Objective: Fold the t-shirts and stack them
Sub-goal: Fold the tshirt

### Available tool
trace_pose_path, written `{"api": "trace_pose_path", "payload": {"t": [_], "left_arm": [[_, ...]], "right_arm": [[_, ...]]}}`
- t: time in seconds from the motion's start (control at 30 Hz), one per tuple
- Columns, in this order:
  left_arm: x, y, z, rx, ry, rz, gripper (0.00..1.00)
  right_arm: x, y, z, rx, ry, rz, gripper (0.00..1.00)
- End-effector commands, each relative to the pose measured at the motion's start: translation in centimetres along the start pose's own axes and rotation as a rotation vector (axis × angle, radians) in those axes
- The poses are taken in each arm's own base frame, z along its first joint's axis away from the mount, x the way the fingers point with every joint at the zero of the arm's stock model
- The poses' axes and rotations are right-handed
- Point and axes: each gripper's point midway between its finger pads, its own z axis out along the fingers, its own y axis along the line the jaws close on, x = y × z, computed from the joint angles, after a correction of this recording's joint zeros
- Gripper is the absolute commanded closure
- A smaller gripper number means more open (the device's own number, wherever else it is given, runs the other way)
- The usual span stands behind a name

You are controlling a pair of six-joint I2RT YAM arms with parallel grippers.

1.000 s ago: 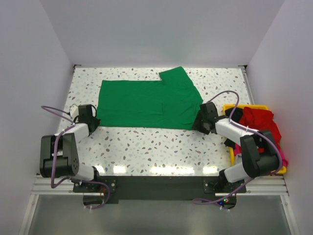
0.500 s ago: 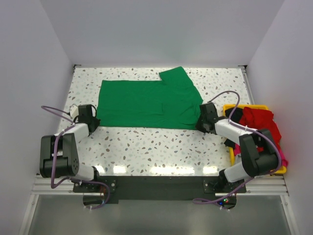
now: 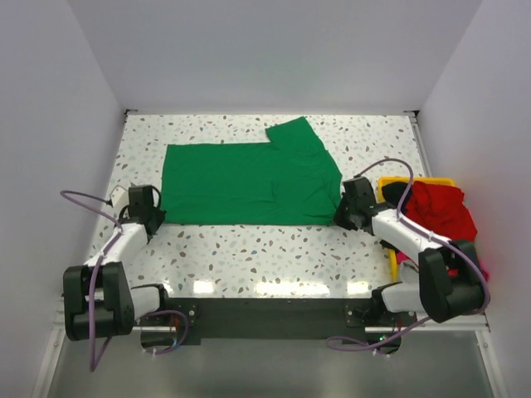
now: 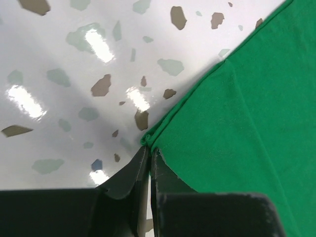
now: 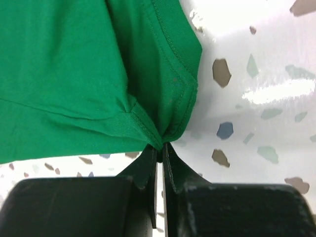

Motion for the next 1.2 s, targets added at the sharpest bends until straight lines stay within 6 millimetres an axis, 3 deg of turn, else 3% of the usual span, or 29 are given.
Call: {"api": "trace_pose_path", "payload": {"t": [0.0, 0.2, 0.33, 0.63, 0.7, 0.83, 0.93, 1.0, 1.1, 1.17], "left_arm": [[-0.4, 2.1, -0.9, -0.062, -0.046, -0.033, 1.0], [0.0, 4.3, -2.4, -0.103, -0.065, -0.087, 1.0], [0.0, 5.5, -3.4, -0.124, -0.089, -0.103, 1.0], [-0.3, 7.3, -4.7, -0.175, -0.13, -0.137, 1.0], [-0.4, 7.5, -4.9, -0.177, -0.135, -0.147, 0.93], [-1.0, 7.9, -5.6, -0.197, -0.161, -0.152, 0.58], [-2.7, 7.0, -6.5, -0.171, -0.204, -0.156, 0.43], [-4.6, 5.1, -7.3, -0.108, -0.243, -0.14, 0.36], [-6.5, 1.6, -7.8, 0.01, -0.258, -0.07, 0.35], [-8.0, -1.3, -7.6, 0.074, -0.262, -0.035, 0.33]], "right_arm": [[1.6, -0.2, -1.6, -0.037, 0.051, 0.006, 1.0], [3.7, 0.0, -3.8, -0.109, 0.11, 0.029, 1.0], [5.0, -1.0, -5.0, -0.101, 0.129, 0.036, 1.0], [6.2, -2.2, -7.7, -0.116, 0.129, 0.041, 1.0], [6.4, -2.3, -8.0, -0.114, 0.133, 0.035, 0.95], [6.4, -1.9, -8.5, -0.144, 0.131, 0.024, 0.66], [5.5, -0.9, -9.0, -0.183, 0.108, 0.013, 0.53], [3.8, 0.4, -9.4, -0.221, 0.062, -0.001, 0.48], [0.6, 2.6, -9.6, -0.243, 0.009, -0.046, 0.47], [-2.3, 5.1, -9.2, -0.269, -0.021, -0.093, 0.47]]}}
